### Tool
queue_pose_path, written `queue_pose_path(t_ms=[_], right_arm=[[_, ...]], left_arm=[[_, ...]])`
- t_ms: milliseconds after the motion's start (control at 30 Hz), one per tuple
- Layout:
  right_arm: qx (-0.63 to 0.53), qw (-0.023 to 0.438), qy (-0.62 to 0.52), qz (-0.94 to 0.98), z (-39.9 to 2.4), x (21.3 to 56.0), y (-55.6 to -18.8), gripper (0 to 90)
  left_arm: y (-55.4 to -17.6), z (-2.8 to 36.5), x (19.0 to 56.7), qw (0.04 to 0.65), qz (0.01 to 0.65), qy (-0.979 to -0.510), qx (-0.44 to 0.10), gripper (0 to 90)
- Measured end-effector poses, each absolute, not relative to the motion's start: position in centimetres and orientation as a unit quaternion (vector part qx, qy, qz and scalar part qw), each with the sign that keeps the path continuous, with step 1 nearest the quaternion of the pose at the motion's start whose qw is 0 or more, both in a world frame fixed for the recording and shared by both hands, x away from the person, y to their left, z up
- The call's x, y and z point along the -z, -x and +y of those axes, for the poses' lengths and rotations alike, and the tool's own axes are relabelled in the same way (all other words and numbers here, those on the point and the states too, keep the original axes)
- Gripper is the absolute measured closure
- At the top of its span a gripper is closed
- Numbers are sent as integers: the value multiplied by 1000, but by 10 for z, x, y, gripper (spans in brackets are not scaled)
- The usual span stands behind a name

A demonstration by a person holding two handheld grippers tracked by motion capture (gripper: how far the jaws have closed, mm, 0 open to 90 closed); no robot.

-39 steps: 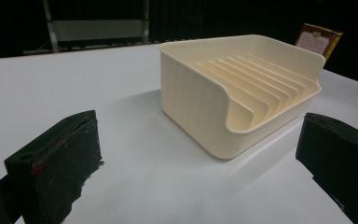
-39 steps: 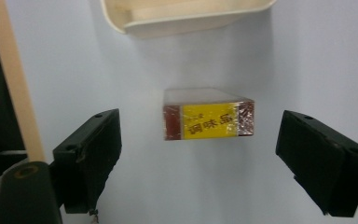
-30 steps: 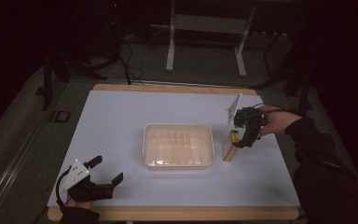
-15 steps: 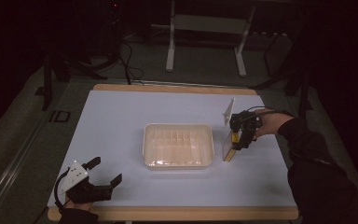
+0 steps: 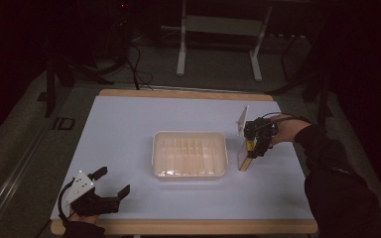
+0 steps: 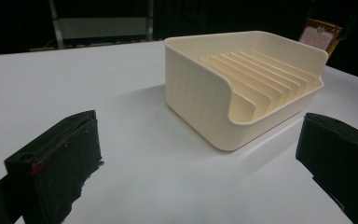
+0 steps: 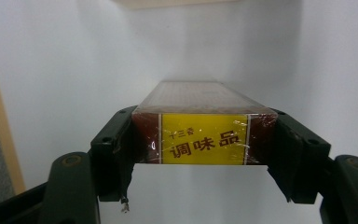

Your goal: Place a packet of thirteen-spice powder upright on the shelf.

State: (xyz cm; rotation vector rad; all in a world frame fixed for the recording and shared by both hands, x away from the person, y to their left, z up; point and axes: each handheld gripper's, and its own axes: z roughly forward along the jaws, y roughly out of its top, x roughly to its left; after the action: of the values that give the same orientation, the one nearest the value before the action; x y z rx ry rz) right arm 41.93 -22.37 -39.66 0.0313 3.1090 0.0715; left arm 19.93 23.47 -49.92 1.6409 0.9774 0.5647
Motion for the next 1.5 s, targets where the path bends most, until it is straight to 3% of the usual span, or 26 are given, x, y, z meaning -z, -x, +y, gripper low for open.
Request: queue_pose_path(t_ms=[733,1500], right_arm=[[-48,24,8,999,-227,337,-400,320],[-105,34,44,993,-204,287,-380,320]], left_arm=[[-199,234,499,544,409,-692,-239,1],[-199,233,498,548,401,-695,-237,1]])
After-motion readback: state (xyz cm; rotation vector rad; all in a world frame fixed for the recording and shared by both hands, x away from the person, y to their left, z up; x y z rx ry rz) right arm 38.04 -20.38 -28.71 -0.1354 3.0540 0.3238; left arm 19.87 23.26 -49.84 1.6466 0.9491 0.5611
